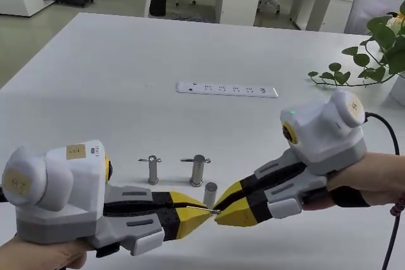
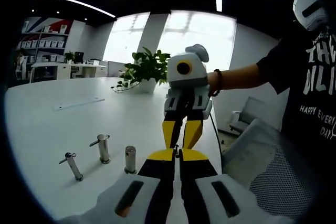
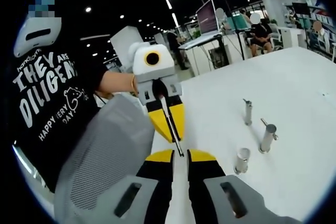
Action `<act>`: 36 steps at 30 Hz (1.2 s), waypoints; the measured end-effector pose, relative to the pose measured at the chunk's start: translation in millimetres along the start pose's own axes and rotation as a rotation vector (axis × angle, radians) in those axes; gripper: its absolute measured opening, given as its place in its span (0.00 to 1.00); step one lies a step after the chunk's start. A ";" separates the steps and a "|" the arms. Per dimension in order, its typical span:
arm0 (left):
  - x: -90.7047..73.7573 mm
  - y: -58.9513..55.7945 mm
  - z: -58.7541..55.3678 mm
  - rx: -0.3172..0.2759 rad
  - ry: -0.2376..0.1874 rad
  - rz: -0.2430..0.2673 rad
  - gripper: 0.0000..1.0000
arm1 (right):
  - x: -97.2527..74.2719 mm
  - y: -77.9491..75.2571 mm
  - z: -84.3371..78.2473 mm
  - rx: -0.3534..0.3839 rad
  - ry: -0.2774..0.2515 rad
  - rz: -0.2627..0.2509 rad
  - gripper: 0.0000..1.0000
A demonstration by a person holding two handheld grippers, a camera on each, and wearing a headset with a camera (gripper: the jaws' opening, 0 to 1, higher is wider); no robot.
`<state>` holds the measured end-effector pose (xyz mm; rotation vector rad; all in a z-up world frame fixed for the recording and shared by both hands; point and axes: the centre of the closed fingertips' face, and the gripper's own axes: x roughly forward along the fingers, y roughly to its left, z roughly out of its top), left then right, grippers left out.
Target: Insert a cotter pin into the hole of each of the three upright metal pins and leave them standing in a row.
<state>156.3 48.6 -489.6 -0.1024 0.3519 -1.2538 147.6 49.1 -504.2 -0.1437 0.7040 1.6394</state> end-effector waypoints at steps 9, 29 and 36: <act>0.7 -4.9 0.6 -0.001 -0.004 -0.021 0.00 | 3.3 5.1 -0.8 -0.016 0.007 0.022 0.00; 2.2 1.1 -8.1 -0.025 0.031 0.014 0.01 | 3.1 0.9 -9.2 -0.220 0.156 -0.034 0.00; 1.4 12.3 -10.1 -0.012 0.038 0.073 0.10 | -1.0 -12.8 -17.0 -0.250 0.208 -0.082 0.00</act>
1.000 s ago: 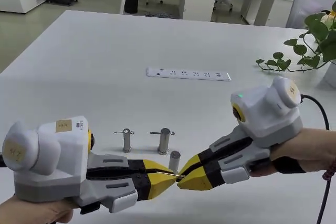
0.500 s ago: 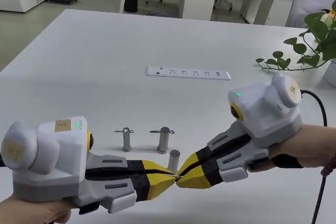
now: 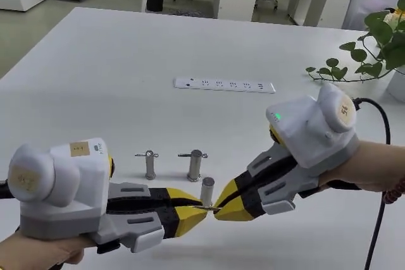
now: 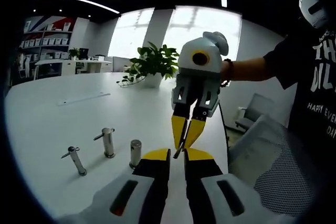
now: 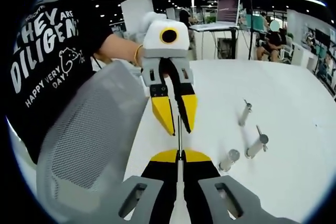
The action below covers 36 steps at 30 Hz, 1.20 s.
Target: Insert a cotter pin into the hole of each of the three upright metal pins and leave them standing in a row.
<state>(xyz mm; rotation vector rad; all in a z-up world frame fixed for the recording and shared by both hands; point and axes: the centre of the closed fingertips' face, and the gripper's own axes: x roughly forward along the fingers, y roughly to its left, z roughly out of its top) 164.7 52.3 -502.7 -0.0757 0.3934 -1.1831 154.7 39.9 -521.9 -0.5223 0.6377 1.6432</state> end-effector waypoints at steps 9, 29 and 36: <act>-1.2 21.7 -3.4 0.045 0.010 0.118 0.23 | -11.1 -19.7 -19.2 0.028 0.054 -0.083 0.00; 17.1 55.7 -25.4 0.121 0.087 0.320 0.30 | -25.0 -48.8 -52.9 0.072 0.109 -0.174 0.00; 31.5 60.2 -32.4 0.124 0.109 0.339 0.29 | -24.8 -53.7 -58.6 0.083 0.112 -0.180 0.00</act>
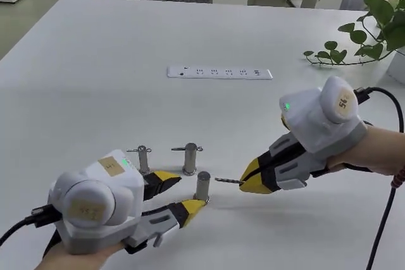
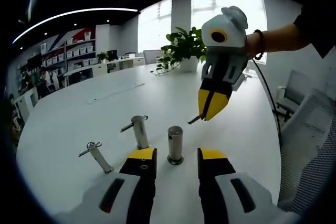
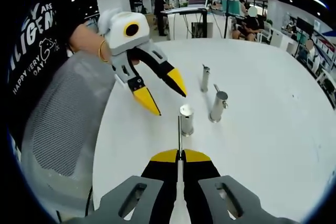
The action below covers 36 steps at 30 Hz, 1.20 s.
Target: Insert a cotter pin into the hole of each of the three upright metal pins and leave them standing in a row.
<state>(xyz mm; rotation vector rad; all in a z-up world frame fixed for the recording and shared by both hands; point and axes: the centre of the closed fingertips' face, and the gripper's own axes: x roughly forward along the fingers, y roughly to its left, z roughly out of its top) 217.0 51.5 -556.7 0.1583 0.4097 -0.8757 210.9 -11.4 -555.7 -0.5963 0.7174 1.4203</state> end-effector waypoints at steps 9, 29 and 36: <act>16.7 3.3 -6.9 0.008 0.034 0.025 0.27 | 3.7 -6.1 -4.3 0.002 0.003 0.007 0.00; 38.4 2.8 -13.7 -0.010 0.054 0.013 0.16 | 12.7 -7.9 -1.2 -0.006 -0.008 0.036 0.00; 38.9 3.2 -16.3 -0.013 0.063 0.013 0.10 | 14.3 -7.6 0.9 -0.016 -0.006 0.040 0.00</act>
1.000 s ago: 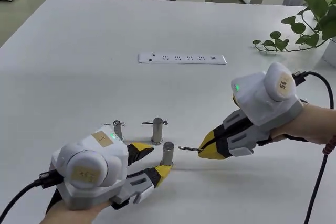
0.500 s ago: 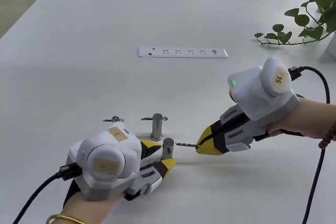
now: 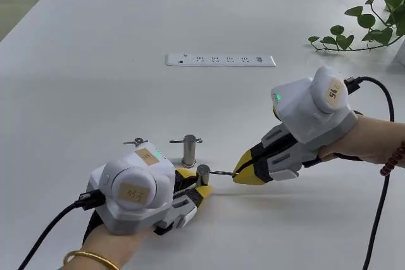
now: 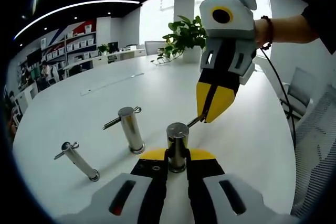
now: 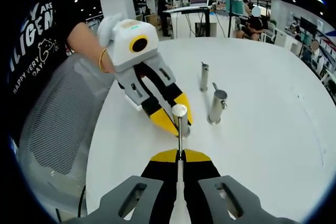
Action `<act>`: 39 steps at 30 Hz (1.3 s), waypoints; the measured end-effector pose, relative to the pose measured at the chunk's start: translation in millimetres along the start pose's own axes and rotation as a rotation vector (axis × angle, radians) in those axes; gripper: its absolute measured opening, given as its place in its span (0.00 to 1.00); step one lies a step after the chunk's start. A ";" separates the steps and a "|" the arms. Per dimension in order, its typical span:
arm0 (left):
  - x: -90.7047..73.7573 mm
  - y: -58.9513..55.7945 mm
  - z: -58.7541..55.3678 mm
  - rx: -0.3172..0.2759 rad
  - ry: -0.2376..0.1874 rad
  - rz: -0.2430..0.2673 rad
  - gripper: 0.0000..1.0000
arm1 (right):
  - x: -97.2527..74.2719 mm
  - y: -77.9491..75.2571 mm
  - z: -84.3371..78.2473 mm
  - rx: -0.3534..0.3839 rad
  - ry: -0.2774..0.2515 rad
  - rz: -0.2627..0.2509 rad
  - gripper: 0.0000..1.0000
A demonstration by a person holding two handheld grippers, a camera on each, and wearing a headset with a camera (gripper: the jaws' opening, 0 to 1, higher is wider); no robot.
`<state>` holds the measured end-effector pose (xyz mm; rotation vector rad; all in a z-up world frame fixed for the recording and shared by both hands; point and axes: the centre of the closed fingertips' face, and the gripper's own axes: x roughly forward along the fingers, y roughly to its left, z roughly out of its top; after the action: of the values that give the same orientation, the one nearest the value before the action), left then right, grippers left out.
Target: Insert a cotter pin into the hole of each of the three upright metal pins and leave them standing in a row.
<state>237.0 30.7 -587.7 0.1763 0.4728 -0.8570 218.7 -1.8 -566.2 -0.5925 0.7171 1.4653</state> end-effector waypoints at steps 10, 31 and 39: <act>0.4 -0.1 -0.3 -0.002 0.004 -0.005 0.10 | 2.8 -2.8 3.1 -0.034 0.023 -0.006 0.00; 1.5 0.6 -0.1 0.003 0.002 -0.006 0.10 | 9.0 -6.8 13.5 -0.075 0.029 -0.015 0.00; 2.6 0.7 -0.4 0.002 -0.001 -0.004 0.10 | 12.6 -8.4 16.0 -0.097 0.035 -0.018 0.00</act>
<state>238.9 29.5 -589.3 0.1763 0.4717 -0.8616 227.8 18.2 -565.5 -0.6992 0.6690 1.4825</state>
